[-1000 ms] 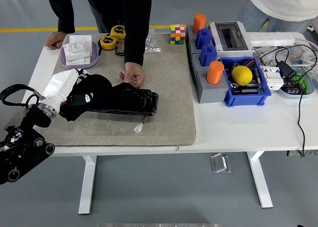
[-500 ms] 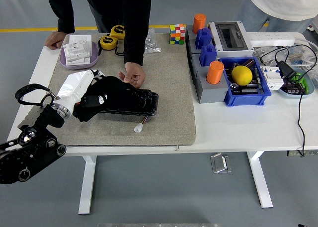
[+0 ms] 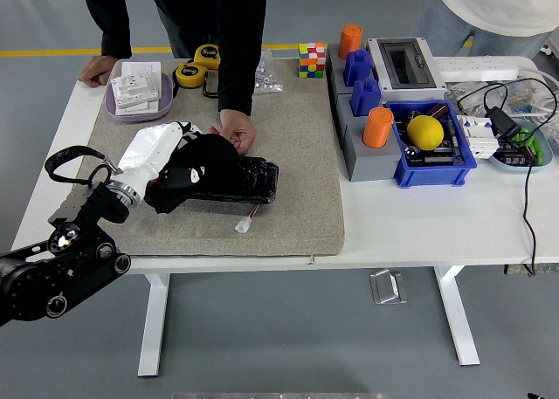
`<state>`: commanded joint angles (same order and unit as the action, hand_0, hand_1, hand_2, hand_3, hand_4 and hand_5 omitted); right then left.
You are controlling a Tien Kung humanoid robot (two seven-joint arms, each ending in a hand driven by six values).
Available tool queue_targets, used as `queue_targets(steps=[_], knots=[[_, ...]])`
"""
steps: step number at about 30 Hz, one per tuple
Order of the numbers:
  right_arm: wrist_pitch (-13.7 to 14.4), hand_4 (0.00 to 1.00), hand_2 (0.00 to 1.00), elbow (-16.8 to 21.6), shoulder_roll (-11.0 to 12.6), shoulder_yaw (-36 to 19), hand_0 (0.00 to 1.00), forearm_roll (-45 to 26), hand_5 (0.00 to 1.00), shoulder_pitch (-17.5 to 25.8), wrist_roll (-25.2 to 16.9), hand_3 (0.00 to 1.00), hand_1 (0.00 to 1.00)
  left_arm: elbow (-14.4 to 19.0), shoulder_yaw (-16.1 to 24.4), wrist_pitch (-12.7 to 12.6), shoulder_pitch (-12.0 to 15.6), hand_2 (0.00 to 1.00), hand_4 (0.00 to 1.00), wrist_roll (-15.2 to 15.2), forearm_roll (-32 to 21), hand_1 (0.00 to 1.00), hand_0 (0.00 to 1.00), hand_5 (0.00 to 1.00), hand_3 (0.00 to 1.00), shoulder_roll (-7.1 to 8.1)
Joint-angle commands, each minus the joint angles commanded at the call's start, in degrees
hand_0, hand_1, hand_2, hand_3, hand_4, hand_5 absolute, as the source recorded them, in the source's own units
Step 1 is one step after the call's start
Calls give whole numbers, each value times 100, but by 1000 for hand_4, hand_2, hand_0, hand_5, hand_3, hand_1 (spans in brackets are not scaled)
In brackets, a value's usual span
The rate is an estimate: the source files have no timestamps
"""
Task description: Pick the rag up,wipe the panel,place it on the desk
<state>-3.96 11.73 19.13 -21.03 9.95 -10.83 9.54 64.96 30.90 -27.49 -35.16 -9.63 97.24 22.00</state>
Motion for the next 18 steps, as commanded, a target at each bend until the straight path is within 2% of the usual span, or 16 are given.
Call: queue_targets(steps=[18], knots=[[-10,998,720,-5,59,61,791,-16,503,-47,10,661,691,1,-437,-2,-265,551,471,-16,-19,179,324,2,552,-232]])
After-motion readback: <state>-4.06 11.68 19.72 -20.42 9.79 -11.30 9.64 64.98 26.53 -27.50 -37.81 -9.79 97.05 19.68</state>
